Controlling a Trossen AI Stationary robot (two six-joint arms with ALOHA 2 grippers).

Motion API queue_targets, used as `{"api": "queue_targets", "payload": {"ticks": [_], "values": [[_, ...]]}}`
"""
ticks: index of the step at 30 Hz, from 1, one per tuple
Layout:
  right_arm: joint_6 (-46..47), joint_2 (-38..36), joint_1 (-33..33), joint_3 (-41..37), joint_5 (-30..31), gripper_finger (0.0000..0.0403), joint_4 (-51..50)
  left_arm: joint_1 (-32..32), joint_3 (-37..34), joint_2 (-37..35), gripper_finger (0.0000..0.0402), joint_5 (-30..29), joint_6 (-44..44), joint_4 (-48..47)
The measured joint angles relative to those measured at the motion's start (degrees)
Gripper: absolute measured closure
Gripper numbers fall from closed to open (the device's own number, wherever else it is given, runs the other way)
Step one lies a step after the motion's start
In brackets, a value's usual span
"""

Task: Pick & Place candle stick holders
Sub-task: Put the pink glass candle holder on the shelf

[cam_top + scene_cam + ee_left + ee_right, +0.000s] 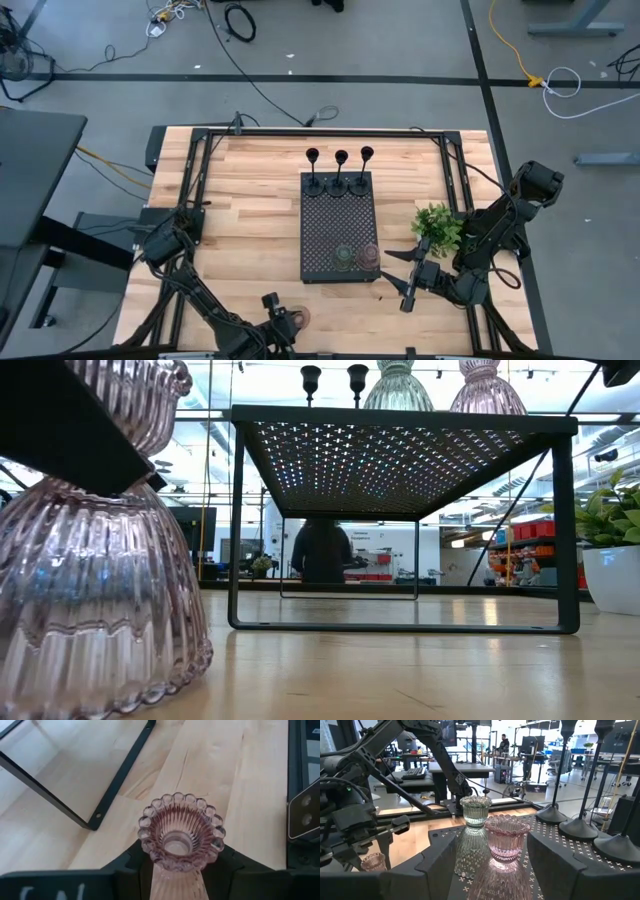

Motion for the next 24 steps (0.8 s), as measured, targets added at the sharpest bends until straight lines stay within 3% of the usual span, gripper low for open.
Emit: {"api": "queue_targets", "payload": {"ticks": [8,24], "values": [[0.00,0.00,0.00,0.00,-1.42,0.0161,0.00,-0.35,-0.15,-1.50,0.0273,0.78,0.22,0.66],[-0.02,0.00,0.00,0.00,-1.34,0.0161,-0.11,-1.23,-0.13,-13.85,0.0273,-6.84,7.92,1.08]]}}
